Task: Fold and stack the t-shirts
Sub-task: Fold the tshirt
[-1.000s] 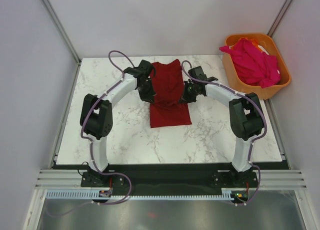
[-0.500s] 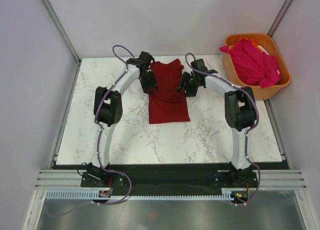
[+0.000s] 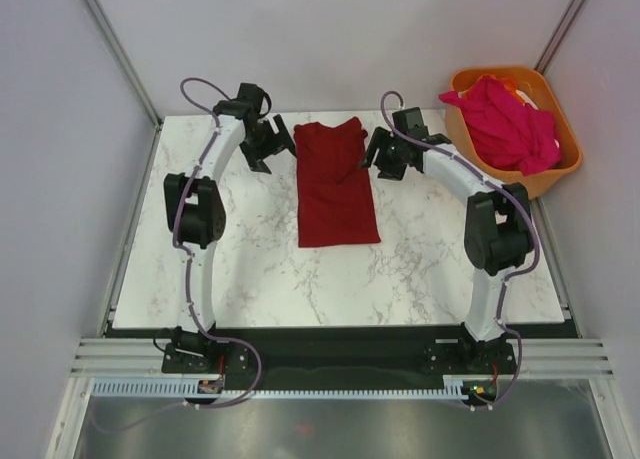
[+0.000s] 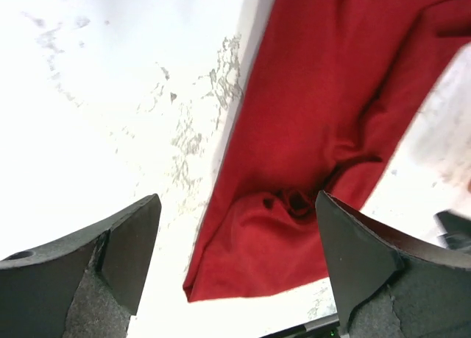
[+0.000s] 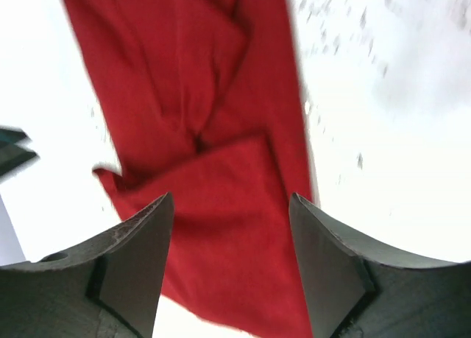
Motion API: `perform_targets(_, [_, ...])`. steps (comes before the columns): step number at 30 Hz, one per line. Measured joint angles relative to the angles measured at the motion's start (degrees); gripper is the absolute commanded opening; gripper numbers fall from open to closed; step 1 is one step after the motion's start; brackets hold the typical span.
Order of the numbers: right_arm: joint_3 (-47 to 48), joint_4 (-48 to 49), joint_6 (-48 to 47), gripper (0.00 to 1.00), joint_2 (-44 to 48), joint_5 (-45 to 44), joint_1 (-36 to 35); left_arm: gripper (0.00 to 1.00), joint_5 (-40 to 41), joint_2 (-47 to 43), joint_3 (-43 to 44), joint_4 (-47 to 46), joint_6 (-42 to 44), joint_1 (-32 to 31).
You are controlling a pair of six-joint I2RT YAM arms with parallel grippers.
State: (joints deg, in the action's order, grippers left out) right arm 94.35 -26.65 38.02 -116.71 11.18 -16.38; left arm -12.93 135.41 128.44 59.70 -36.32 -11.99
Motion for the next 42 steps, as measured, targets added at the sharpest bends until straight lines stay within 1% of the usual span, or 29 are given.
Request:
perform_targets(3, [-6.6,1.2,-2.2,0.71,6.8,-1.1,-3.0,0.93,2.6,-7.4,-5.4,-0.5,0.4,-0.1])
perform_targets(7, [-16.8,3.2,-5.1,0.72,15.2,-3.4,-7.4,0.88,7.0,-18.9,-17.3,-1.6,0.8,-2.2])
perform_targets(8, [-19.7,3.5,-5.8,0.72,17.3,-4.2,-7.8,0.88,7.9,-22.2,-22.1,-2.3,0.8,-3.0])
perform_targets(9, [-22.8,3.7,-6.5,0.71,19.1,-5.1,-7.8,0.90,8.3,-24.4,-25.5,-2.7,0.8,-3.7])
perform_targets(11, [-27.5,3.3,-7.5,0.72,21.5,-6.3,-7.3,0.90,8.3,-29.3,-35.5,-4.7,0.8,-5.7])
perform_targets(14, [-32.7,3.0,-8.9,0.71,22.9,-7.2,-6.4,0.90,8.3,-32.5,-48.2,-5.8,0.8,-8.6])
perform_targets(18, [-37.2,3.4,-9.9,0.70,23.0,-6.6,-6.3,0.90,8.3,-32.6,-58.9,-5.4,0.8,-11.9])
perform_targets(20, [-39.1,4.0,-10.3,0.70,23.0,-5.8,-6.3,0.92,8.3,-32.6,-61.5,-5.4,0.8,-13.3])
perform_targets(22, [-40.8,4.9,-10.4,0.69,23.0,-5.0,-6.3,0.93,6.8,-32.7,-63.1,-6.9,-1.1,-14.3])
perform_targets(24, [-42.0,5.7,-10.4,0.69,22.9,-4.0,-6.3,0.93,5.3,-32.8,-64.9,-13.2,-3.5,-14.9])
perform_targets(26, [-42.4,6.7,-10.4,0.69,22.9,-3.2,-6.3,0.94,5.0,-33.9,-66.1,-14.9,-5.0,-14.9])
perform_targets(28, [-42.5,7.8,-10.4,0.69,22.7,-2.4,-6.3,0.95,4.7,-36.0,-67.6,-19.2,-6.4,-14.7])
perform_targets(31, [-42.5,9.2,-10.4,0.69,22.3,-1.4,-6.3,0.95,4.7,-38.1,-67.7,-25.7,-7.6,-14.8])
perform_targets(34, [-42.4,9.9,-10.4,0.69,22.0,-0.5,-6.3,0.94,4.8,-39.6,-67.6,-29.6,-8.4,-14.8])
perform_targets(38, [-41.5,10.1,-10.4,0.69,21.0,0.0,-6.3,0.86,4.8,-39.3,-67.2,-32.3,-9.1,-14.8])
perform_targets(39, [-41.2,10.2,-10.4,0.69,20.7,0.2,-6.3,0.81,4.8,-39.0,-67.2,-32.6,-9.3,-14.8])
perform_targets(42, [-40.4,10.5,-10.4,0.68,19.8,0.7,-6.3,0.75,4.8,-37.9,-67.4,-33.2,-10.0,-14.8])
